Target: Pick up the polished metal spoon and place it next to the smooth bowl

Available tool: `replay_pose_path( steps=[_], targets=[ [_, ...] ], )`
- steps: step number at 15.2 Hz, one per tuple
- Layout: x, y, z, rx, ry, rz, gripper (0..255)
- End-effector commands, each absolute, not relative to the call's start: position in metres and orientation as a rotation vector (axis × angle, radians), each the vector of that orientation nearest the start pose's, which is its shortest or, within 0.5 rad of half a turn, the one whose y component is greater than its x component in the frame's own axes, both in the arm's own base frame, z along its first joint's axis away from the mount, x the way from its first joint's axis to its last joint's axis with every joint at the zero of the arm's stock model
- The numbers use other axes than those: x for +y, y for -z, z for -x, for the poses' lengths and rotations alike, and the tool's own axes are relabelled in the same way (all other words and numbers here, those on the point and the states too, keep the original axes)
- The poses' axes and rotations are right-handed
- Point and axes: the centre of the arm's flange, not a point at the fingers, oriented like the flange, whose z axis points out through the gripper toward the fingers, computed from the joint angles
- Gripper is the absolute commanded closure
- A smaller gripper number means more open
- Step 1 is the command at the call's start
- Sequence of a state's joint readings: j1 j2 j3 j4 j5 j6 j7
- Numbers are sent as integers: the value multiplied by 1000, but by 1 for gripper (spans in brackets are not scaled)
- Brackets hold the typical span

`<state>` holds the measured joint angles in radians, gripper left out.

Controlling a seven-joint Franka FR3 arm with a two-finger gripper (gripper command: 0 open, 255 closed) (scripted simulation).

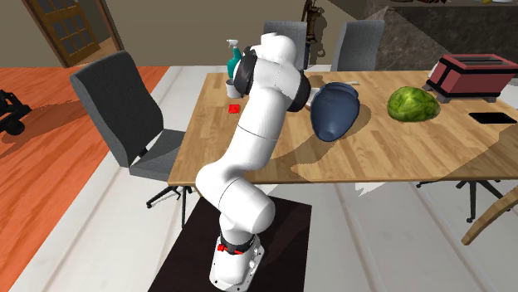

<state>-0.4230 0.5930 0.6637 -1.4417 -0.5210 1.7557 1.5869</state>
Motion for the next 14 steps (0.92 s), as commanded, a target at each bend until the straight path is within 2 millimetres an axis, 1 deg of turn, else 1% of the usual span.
replay_pose_path(
  steps=[1,3,6,7,14],
  targets=[
    [37,-386,-684,1983,42,2697,0],
    [37,-386,-684,1983,42,2697,0],
    [45,-425,-688,1983,42,2697,0],
    [46,-435,-689,1983,42,2697,0],
    [46,-435,-689,1983,42,2697,0]
  ],
)
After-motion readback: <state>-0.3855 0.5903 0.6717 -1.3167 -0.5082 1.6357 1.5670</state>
